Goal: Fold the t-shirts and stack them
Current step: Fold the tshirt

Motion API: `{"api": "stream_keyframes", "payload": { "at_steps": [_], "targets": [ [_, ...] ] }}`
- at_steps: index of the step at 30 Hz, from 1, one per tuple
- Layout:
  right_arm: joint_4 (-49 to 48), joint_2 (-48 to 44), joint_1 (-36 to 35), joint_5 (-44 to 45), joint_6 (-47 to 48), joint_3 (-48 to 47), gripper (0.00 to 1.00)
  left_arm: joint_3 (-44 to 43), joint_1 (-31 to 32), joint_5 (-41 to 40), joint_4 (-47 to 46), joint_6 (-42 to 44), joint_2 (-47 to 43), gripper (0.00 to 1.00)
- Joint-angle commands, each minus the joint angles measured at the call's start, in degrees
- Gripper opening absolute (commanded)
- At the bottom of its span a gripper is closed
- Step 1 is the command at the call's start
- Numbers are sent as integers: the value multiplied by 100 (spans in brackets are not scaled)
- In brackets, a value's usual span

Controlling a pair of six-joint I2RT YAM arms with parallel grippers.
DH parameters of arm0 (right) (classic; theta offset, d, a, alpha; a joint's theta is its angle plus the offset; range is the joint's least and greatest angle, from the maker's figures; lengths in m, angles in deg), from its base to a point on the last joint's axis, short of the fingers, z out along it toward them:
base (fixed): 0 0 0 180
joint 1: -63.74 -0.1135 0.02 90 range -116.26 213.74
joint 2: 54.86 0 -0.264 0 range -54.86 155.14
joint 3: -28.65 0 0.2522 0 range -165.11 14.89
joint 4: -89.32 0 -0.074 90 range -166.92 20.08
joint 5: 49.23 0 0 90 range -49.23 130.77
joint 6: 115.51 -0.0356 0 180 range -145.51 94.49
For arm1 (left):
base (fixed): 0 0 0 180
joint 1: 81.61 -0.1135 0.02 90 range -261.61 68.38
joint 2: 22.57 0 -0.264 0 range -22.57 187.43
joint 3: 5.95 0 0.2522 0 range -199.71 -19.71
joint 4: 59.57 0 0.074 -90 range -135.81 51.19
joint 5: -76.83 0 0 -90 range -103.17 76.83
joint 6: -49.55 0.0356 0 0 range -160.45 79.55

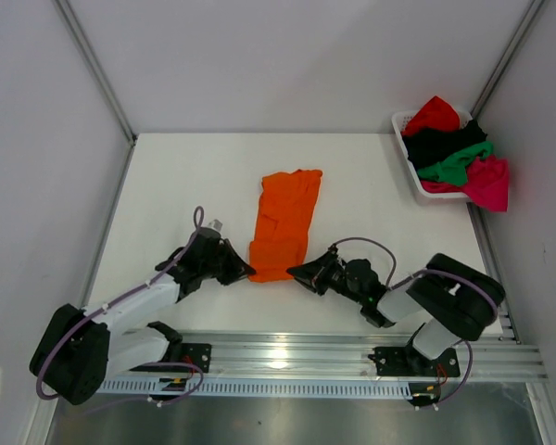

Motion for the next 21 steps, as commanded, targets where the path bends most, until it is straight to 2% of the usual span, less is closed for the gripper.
{"api": "stream_keyframes", "payload": {
  "at_steps": [1,8,10,13,21],
  "targets": [
    [912,-811,63,-219,521,71,6,84,217,-463,544,-197,-283,1],
    [3555,-2806,81,70,1225,18,4,93,543,-533,826,-409,-617,1],
    [3945,-3297,90,280,1330,18,4,58,552,-612,826,-400,-653,1],
    [4166,-3484,169,361,1331,79,4,-143,552,-735,923,-278,-522,0],
    [3982,-3107,301,387,1532,-210,4,-873,552,-902,1195,13,-56,1]
  ]
}}
